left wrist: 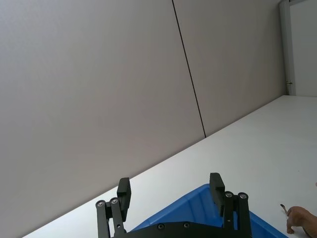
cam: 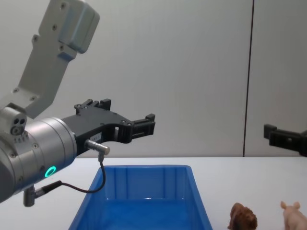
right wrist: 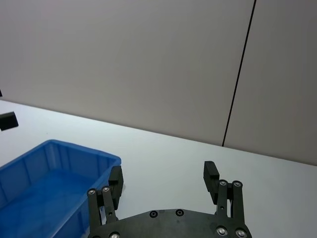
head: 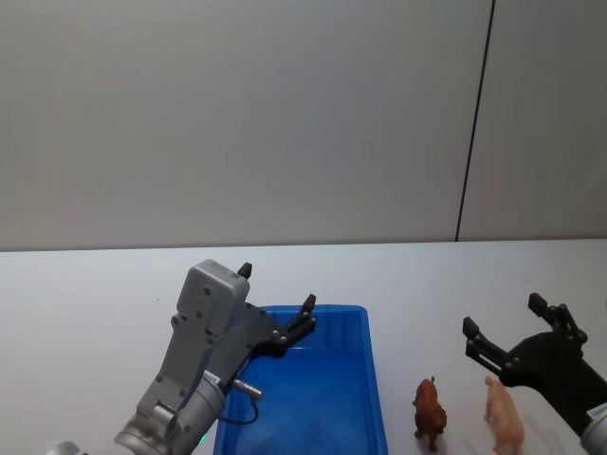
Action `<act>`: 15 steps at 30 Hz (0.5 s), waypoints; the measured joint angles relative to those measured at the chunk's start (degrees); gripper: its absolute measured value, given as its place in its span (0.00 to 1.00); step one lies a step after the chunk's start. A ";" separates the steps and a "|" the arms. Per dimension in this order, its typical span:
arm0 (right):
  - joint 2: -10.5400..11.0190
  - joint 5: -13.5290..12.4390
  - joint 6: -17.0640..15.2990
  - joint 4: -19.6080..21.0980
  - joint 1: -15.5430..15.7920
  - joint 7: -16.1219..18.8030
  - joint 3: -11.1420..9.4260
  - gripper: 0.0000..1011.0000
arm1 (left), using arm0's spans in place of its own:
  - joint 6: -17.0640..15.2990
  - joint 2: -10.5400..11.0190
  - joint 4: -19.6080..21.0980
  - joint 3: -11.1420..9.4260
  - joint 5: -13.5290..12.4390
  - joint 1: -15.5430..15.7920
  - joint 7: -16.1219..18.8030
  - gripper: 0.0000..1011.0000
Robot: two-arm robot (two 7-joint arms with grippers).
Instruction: Pick up the two dolls from the table and place them into the box.
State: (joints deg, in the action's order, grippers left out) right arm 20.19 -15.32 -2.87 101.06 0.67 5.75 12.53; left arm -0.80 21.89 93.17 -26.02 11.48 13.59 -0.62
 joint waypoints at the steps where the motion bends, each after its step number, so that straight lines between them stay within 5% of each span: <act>1: 0.16 0.09 -0.26 0.00 0.00 0.25 -0.06 0.99 | 0.00 0.00 0.00 0.00 0.00 0.00 0.00 0.99; 15: 3.22 0.53 -5.92 0.56 1.56 2.77 -1.40 0.99 | 0.00 0.00 0.00 0.00 0.00 0.00 0.00 0.99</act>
State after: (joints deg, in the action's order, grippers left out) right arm 23.41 -14.79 -8.79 101.61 2.23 8.52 11.13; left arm -0.80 21.90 93.17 -26.02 11.48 13.59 -0.62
